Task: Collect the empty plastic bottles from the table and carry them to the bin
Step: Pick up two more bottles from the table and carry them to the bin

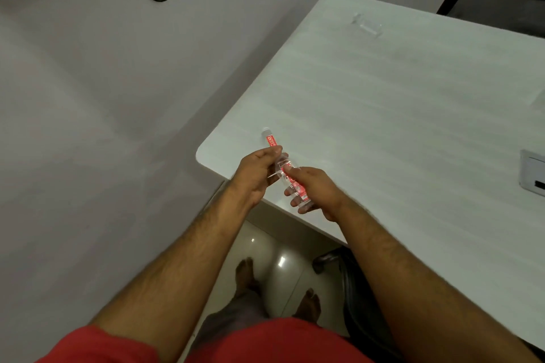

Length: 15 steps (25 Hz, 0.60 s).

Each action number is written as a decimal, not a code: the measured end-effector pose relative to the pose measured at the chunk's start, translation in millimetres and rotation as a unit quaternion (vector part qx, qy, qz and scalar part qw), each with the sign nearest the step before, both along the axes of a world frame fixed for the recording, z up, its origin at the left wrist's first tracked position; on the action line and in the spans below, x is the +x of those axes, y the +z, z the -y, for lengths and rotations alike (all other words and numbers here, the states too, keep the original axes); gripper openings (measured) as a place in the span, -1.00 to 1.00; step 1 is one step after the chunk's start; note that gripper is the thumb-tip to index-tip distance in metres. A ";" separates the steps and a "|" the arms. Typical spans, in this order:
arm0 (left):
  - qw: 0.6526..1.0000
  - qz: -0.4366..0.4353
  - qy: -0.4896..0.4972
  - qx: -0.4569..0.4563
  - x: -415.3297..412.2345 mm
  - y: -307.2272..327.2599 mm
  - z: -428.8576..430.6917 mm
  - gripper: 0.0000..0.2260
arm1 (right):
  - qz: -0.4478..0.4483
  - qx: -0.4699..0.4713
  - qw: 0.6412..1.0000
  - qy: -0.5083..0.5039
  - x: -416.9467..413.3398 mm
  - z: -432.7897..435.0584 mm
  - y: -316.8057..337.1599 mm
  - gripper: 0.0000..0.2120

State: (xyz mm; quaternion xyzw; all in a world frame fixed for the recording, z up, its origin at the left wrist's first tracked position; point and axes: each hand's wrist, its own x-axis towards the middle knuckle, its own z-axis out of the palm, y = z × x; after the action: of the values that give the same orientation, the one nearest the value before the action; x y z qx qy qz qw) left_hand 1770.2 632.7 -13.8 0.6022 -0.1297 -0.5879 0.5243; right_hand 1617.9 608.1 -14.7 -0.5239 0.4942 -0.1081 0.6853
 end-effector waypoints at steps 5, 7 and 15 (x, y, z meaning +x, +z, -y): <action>0.995 -0.095 -0.034 -0.009 39.1 -15.7 29.4 -0.86 | 0.094 0.167 0.981 -0.028 20.6 25.4 -12.7 -0.51; 0.986 -0.149 -0.069 -0.028 51.9 -21.9 38.3 -0.84 | 0.157 0.259 0.951 -0.058 27.8 27.7 -19.0 -0.51; 0.982 0.105 -0.114 0.104 70.1 -61.1 85.8 -0.78 | 0.109 0.269 0.915 -0.282 65.4 36.6 -44.6 -0.45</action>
State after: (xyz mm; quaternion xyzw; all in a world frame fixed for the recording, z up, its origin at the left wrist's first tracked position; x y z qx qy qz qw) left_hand 1840.4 546.9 -74.9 0.6931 -0.1907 -0.5875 0.3718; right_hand 1683.3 571.5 -59.3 -0.1437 0.5538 -0.2159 0.7912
